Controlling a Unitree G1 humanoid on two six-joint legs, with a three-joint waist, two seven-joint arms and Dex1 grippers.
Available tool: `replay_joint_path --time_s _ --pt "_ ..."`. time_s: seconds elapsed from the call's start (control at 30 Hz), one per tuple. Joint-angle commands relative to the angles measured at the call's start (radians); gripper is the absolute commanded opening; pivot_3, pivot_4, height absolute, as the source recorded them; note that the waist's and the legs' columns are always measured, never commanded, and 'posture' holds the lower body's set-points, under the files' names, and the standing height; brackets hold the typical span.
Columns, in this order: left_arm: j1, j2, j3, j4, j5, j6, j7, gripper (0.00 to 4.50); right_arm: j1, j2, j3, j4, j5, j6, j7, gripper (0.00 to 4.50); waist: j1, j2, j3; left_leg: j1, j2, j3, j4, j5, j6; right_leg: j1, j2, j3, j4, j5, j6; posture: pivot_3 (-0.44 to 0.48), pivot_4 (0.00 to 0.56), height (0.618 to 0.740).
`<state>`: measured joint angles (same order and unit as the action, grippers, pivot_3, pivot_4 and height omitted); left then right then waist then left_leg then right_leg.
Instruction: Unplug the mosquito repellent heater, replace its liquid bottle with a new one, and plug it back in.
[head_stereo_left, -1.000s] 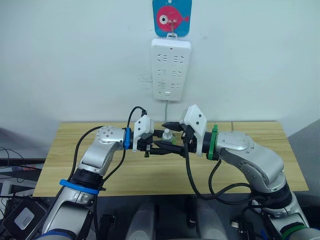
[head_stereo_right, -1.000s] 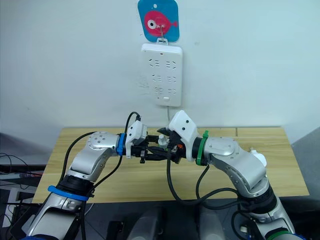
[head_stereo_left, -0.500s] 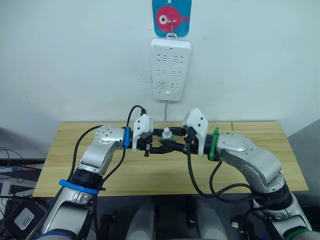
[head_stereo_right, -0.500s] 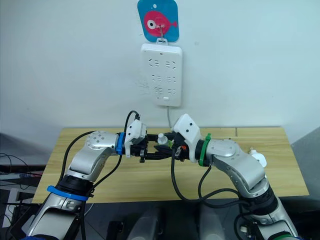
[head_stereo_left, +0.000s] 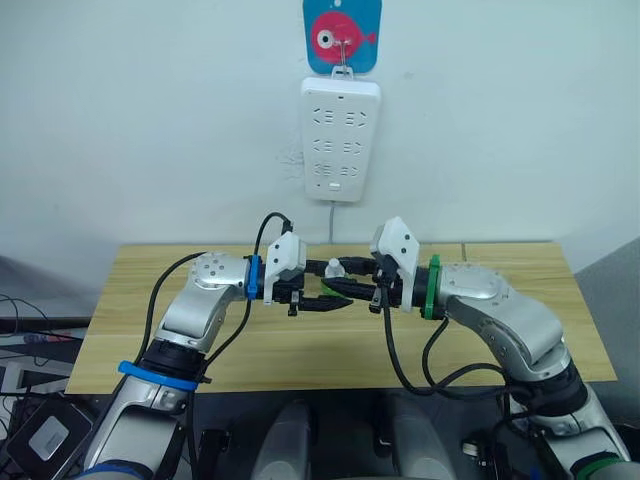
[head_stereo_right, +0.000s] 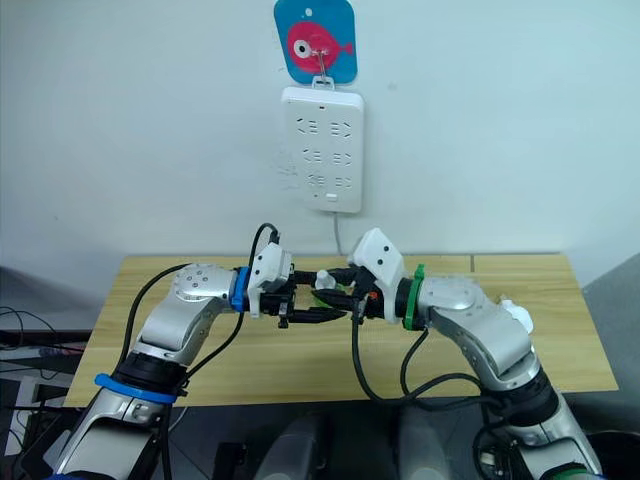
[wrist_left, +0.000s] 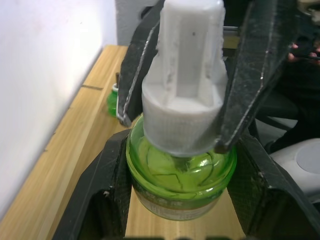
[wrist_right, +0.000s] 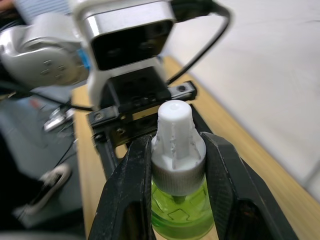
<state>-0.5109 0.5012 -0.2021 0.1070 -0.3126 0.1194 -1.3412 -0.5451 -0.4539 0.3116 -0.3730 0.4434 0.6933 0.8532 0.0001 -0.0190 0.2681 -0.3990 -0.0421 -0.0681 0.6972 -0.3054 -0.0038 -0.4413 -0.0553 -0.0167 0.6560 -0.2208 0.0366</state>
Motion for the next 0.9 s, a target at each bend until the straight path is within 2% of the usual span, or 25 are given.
replay_joint_path --time_s 0.03,0.13,0.27,0.4,0.53,0.6,0.67,0.8,0.9 --pt "-0.018 -0.008 -0.071 -0.048 0.001 -0.037 -0.085 2.26 -0.09 0.013 0.081 0.04 0.08 -0.144 0.326 1.08 0.002 0.0 0.0 0.001 0.0 0.001 0.0 0.0 0.0 0.0 0.0 0.0 0.001 0.0 0.0 0.141 0.231 0.74" --pt "0.0 0.021 -0.095 -0.092 -0.009 -0.03 -0.158 2.26 -0.118 0.003 0.109 0.12 0.052 -0.23 0.479 1.08 0.004 0.0 0.0 0.001 0.0 0.0 0.0 0.0 0.0 0.0 0.0 0.0 0.002 0.0 0.0 0.163 0.219 0.74" --pt "0.022 0.053 -0.093 -0.129 -0.027 -0.01 -0.19 2.26 -0.115 -0.026 0.086 0.212 0.031 -0.312 0.595 1.08 0.013 0.0 0.0 0.001 0.0 0.0 0.0 0.0 0.0 0.0 0.0 0.0 0.002 0.0 0.0 0.176 0.217 0.74" --pt "0.037 0.07 -0.073 -0.124 -0.027 -0.007 -0.176 2.26 -0.085 -0.111 0.011 0.294 0.019 -0.391 0.68 2.44 0.025 0.0 0.0 0.001 0.0 0.0 0.001 0.0 -0.001 0.0 0.0 0.001 0.002 0.0 0.0 0.171 0.214 0.74" --pt "0.041 0.069 -0.052 -0.115 -0.032 -0.004 -0.136 2.26 -0.008 -0.226 -0.075 0.303 0.039 -0.434 0.726 3.7 0.037 -0.001 -0.001 0.0 -0.001 -0.001 0.001 0.0 -0.001 0.0 -0.001 0.0 0.001 0.0 0.0 0.149 0.212 0.74" --pt "0.039 0.066 -0.039 -0.097 -0.028 -0.009 -0.112 2.26 0.046 -0.269 -0.127 0.288 0.045 -0.428 0.688 4.43 0.038 -0.001 -0.001 0.0 -0.001 -0.001 0.001 0.0 -0.001 0.0 -0.002 0.0 0.001 0.0 0.0 0.14 0.212 0.74" --pt "0.044 0.063 -0.027 -0.084 -0.023 -0.017 -0.085 2.26 0.107 -0.279 -0.161 0.228 0.032 -0.402 0.594 4.47 0.039 -0.001 -0.001 0.0 0.0 -0.001 0.0 0.0 -0.001 0.0 -0.003 0.0 0.001 0.0 0.0 0.126 0.207 0.74" --pt "0.05 0.051 -0.014 -0.065 -0.015 -0.024 -0.031 2.26 0.186 -0.216 -0.154 0.026 0.002 -0.279 0.338 4.47 0.025 0.0 -0.001 0.0 0.001 0.001 0.001 0.001 -0.002 -0.001 -0.003 0.002 0.003 0.0 0.0 0.112 0.204 0.74" --pt "0.05 0.034 -0.012 -0.05 -0.01 -0.029 0.0 2.26 0.09 -0.065 -0.075 0.094 -0.093 -0.23 0.154 4.47 0.016 -0.001 -0.003 0.001 0.001 0.002 0.001 0.002 -0.004 -0.002 -0.003 0.003 0.005 0.0 0.0 0.092 0.202 0.74"
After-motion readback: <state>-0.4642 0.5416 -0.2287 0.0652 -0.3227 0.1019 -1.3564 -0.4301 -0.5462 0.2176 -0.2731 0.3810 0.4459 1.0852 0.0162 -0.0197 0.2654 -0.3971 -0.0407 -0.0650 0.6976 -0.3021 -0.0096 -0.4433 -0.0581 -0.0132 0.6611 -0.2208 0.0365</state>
